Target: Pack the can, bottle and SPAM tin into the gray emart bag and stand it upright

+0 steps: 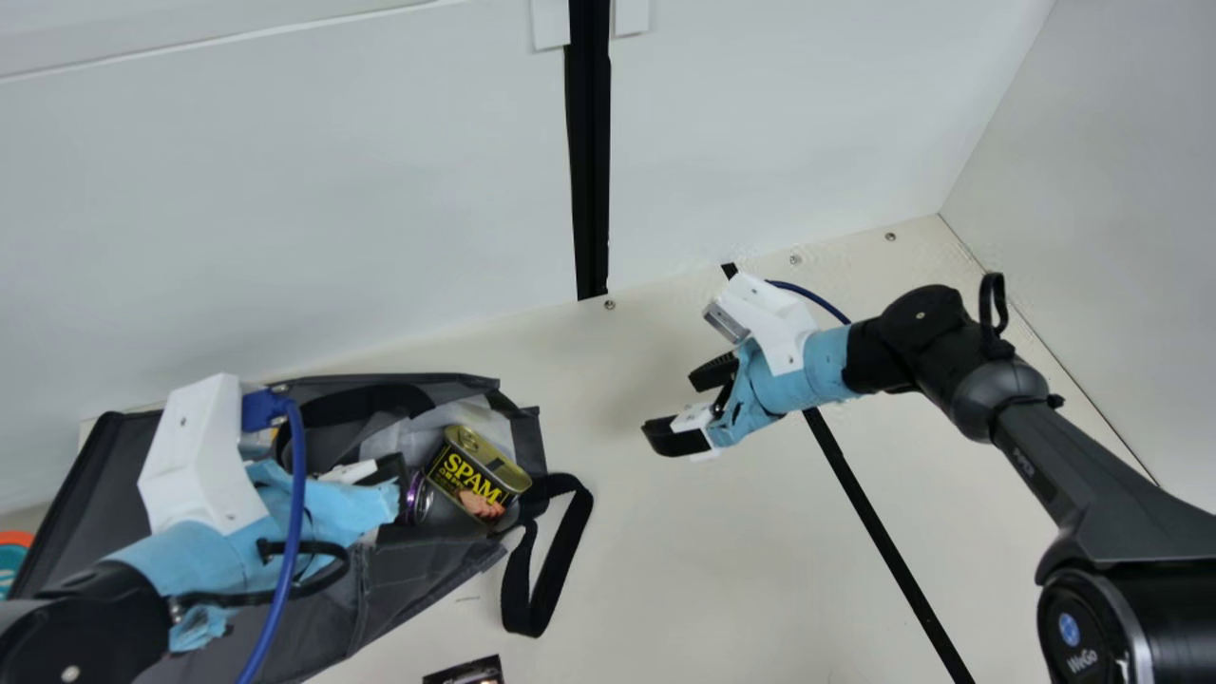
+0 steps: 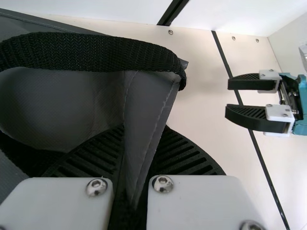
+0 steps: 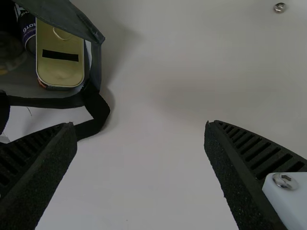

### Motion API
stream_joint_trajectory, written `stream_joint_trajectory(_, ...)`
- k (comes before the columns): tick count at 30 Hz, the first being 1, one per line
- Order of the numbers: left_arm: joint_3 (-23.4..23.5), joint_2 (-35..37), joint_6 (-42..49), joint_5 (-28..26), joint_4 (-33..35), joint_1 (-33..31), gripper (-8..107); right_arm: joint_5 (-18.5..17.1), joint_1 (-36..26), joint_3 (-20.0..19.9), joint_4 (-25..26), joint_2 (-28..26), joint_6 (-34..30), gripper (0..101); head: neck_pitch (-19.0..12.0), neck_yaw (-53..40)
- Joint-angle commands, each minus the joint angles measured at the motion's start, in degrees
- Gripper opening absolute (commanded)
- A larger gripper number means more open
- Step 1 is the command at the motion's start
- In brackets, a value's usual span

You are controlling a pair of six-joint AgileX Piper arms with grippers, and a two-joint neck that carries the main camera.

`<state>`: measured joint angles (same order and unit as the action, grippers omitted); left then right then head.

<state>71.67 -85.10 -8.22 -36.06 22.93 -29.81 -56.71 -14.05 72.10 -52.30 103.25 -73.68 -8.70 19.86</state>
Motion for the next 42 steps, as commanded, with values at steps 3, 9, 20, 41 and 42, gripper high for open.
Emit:
stream_joint_trajectory(3, 0.00, 0.00, 0.00, 0.00, 0.00, 0.00, -8, 0.17, 1.74, 0.79, -0.64, 1.18, -0.05, 95, -1.30, 0.14)
stream_joint_trajectory(9, 0.00, 0.00, 0.00, 0.00, 0.00, 0.00, -8, 1.08, 4.36, 1.76, -1.64, 3.25, -0.05, 95, -1.30, 0.14)
stream_joint_trajectory(20, 0.00, 0.00, 0.00, 0.00, 0.00, 0.00, -8, 2.38, 8.54, 4.24, -3.23, 7.40, 0.60, 95, -1.30, 0.14)
stream_joint_trajectory(41, 0.00, 0.00, 0.00, 0.00, 0.00, 0.00, -8, 3.88, 15.38, 13.55, -4.41, 16.35, 4.17, 95, -1.30, 0.14)
stream_joint_trajectory(42, 0.00, 0.00, 0.00, 0.00, 0.00, 0.00, -8, 3.97, 15.71, 14.00, -4.44, 16.75, 4.38, 95, -1.30, 0.14)
